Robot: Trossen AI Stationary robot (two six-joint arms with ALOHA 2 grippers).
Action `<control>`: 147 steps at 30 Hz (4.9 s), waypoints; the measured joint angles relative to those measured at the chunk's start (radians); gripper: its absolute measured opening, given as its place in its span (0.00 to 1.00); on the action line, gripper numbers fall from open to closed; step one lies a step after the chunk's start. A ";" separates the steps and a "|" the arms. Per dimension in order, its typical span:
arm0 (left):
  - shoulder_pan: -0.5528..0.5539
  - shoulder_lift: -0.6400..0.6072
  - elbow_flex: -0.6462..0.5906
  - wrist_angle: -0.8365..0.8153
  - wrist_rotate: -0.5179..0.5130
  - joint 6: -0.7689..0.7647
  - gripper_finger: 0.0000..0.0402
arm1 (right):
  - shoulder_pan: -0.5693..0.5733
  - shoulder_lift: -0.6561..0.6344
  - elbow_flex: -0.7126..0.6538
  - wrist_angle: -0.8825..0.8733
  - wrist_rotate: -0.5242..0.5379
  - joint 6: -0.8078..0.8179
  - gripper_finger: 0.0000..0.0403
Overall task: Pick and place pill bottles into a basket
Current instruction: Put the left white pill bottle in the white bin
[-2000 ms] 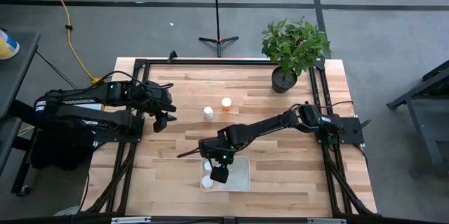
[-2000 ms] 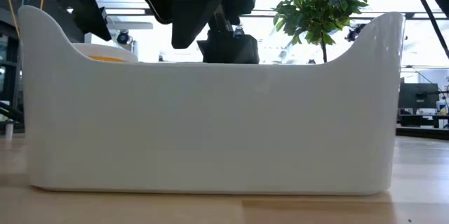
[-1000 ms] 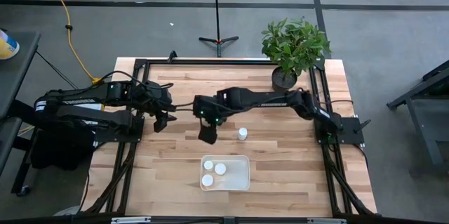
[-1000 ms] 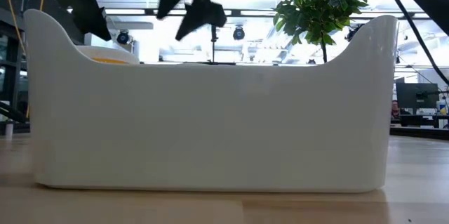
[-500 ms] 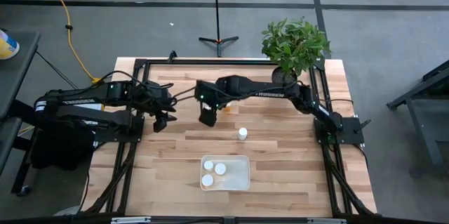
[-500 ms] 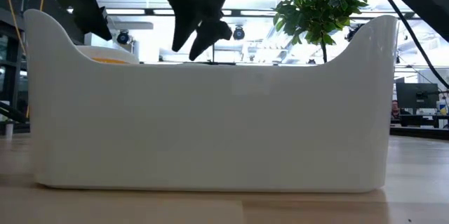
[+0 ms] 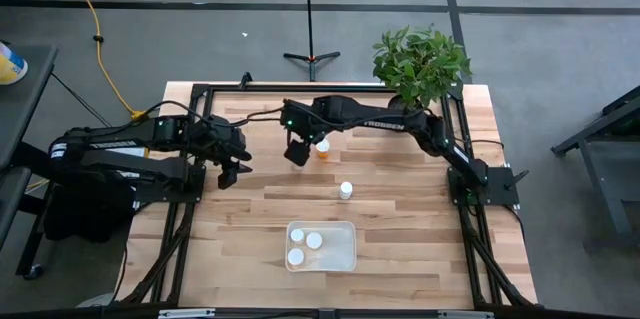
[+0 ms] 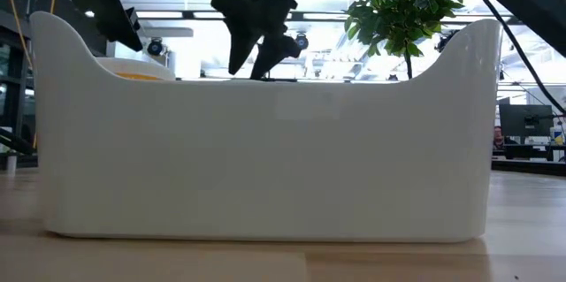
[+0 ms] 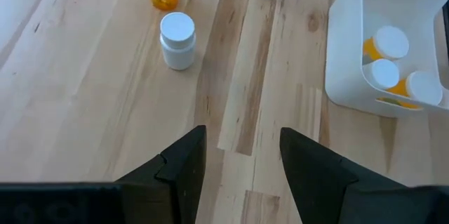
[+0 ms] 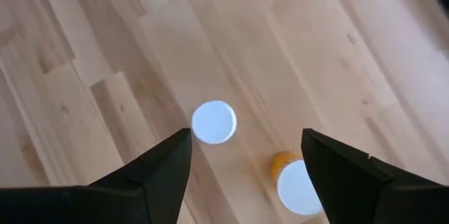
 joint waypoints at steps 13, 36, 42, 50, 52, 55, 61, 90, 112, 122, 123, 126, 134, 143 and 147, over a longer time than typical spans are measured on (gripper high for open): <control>0.000 0.000 0.000 0.002 -0.008 0.003 0.54 | -0.011 0.100 -0.001 -0.008 -0.171 0.036 0.65; 0.000 0.000 0.000 0.000 -0.008 -0.027 0.54 | -0.020 0.115 0.000 0.052 -0.161 -0.015 0.97; 0.000 0.000 0.000 -0.001 -0.008 -0.028 0.54 | -0.024 0.167 0.000 0.059 -0.183 -0.016 0.98; 0.000 0.000 0.000 0.000 -0.009 -0.032 0.54 | -0.025 0.213 0.000 0.112 -0.228 -0.037 0.98; 0.000 0.000 0.000 0.000 -0.009 -0.042 0.54 | -0.025 0.224 0.000 0.121 -0.241 -0.038 0.97; 0.000 0.000 0.000 0.000 -0.009 -0.057 0.54 | -0.024 0.237 0.000 0.115 -0.243 -0.039 0.96; 0.000 0.000 0.000 0.000 -0.009 -0.080 0.54 | -0.023 0.237 0.000 0.119 -0.241 -0.068 0.90; 0.000 0.000 0.000 0.000 -0.009 -0.080 0.54 | -0.022 0.235 0.000 0.112 -0.290 -0.138 0.42; 0.000 0.000 0.000 0.000 -0.010 -0.080 0.54 | 0.002 0.004 0.047 -0.163 -0.254 -0.197 0.42; 0.000 0.000 0.000 -0.001 -0.018 -0.080 0.54 | 0.150 -0.053 0.047 -0.240 -0.260 -0.192 0.42; 0.000 0.000 0.000 -0.001 -0.025 -0.080 0.54 | 0.168 -0.053 0.047 -0.241 -0.258 -0.191 0.42; 0.000 0.000 0.000 -0.001 -0.048 -0.080 0.54 | 0.219 -0.053 0.047 -0.252 -0.239 -0.190 0.42; 0.000 0.000 0.000 -0.001 -0.081 -0.099 0.54 | 0.335 -0.052 0.048 -0.251 -0.144 -0.124 0.42; 0.000 0.000 0.000 -0.001 -0.081 -0.134 0.54 | 0.413 -0.052 0.048 -0.213 -0.108 0.090 0.42; 0.000 0.000 0.000 -0.001 -0.071 -0.160 0.54 | 0.446 -0.052 0.048 -0.187 -0.101 0.209 0.42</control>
